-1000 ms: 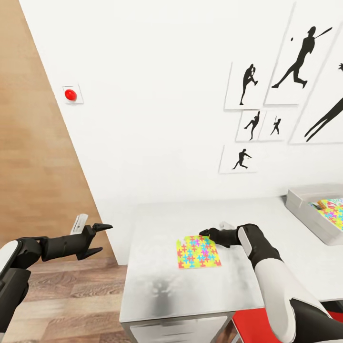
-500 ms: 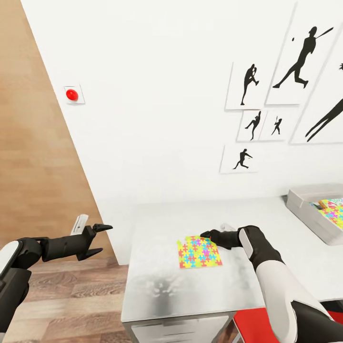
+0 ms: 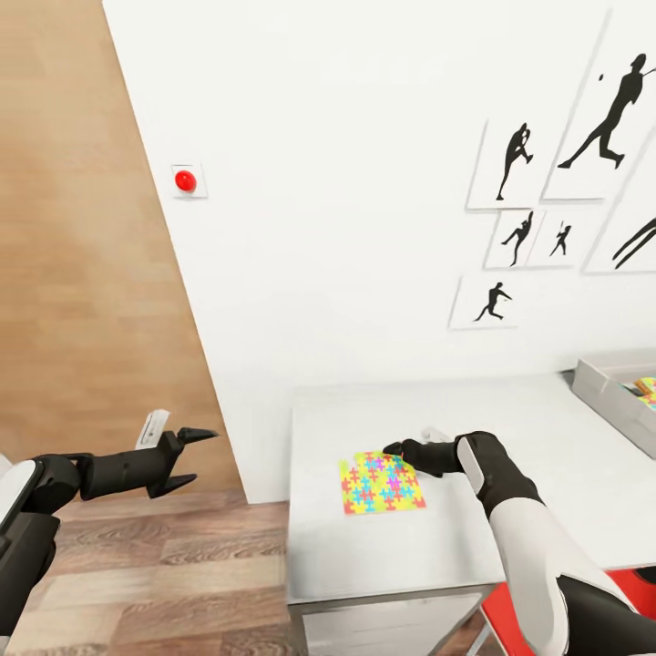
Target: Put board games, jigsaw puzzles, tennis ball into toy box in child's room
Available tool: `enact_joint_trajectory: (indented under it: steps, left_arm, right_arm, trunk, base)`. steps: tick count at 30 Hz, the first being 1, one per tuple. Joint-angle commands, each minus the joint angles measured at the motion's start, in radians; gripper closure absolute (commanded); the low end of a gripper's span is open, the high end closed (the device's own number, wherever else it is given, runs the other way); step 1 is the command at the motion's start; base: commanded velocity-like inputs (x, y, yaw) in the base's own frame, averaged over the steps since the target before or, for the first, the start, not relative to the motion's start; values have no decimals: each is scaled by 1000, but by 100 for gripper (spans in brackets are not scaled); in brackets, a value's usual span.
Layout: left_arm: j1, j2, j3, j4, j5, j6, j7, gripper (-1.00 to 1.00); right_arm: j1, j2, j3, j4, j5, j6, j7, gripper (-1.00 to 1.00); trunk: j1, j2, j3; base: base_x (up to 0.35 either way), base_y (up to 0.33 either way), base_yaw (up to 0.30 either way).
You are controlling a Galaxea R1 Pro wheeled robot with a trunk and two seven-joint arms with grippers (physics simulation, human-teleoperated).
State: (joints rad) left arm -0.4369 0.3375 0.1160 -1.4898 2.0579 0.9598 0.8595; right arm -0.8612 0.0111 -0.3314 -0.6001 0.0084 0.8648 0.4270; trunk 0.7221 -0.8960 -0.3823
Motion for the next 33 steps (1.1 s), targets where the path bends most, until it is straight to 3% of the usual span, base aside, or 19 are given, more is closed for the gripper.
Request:
enact_joint_trajectory:
  steps: [1,14,33]
  left_arm:
    - [-1,0,1,0,10,2,10,-100]
    - [-1,0,2,2,7,1,10,-100]
    - [-1,-2,1,0,8,0,10,-100]
  right_arm:
    - [-1,1,-6,-1,1,7,2,-100]
    - [-1,1,-6,-1,1,8,2,-100]
    - [-1,0,-7,-2,1,8,3,-100]
  trunk:
    - [0,-1,-1]
    - [0,-1,-1]
    - [0,-1,-1]
  base:
    - [-74,316,0]
    - [-111,304,0]
    - [23,102,0]
